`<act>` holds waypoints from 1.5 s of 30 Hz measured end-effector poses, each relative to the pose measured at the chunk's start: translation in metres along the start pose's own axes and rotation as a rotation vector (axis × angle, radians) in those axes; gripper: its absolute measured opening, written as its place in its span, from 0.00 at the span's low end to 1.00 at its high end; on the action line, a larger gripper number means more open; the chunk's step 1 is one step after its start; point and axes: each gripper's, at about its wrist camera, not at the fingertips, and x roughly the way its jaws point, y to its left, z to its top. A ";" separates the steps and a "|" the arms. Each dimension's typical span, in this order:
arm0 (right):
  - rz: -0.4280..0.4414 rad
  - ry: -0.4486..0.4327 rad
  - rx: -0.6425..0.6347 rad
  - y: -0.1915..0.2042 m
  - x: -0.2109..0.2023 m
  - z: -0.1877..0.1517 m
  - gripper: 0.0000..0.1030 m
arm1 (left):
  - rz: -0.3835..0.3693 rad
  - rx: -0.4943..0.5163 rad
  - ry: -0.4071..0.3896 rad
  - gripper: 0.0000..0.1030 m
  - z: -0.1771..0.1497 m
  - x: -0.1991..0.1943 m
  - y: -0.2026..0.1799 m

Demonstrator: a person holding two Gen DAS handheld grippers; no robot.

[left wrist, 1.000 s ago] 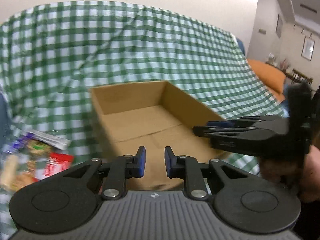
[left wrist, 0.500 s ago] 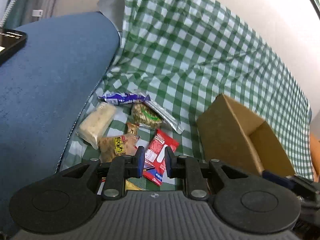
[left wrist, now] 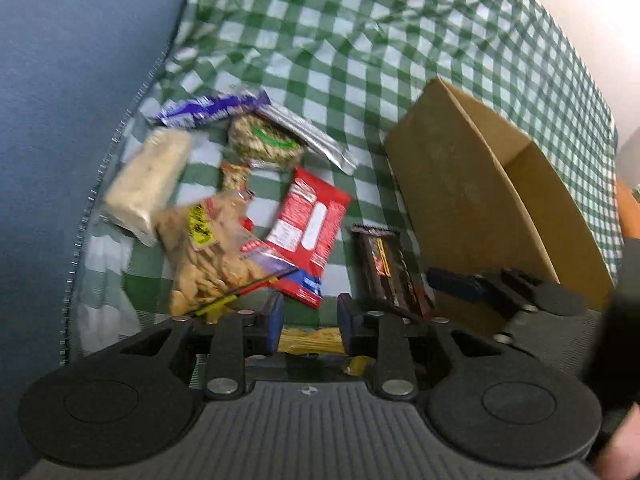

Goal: Organize snacks
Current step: 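Grasp the dark brown chocolate bar with the right tool while the left tool grasps the yellow wafer bar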

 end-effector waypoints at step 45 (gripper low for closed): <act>0.111 0.060 -0.025 0.010 -0.034 -0.078 0.44 | 0.136 0.164 0.172 0.09 -0.018 0.013 -0.028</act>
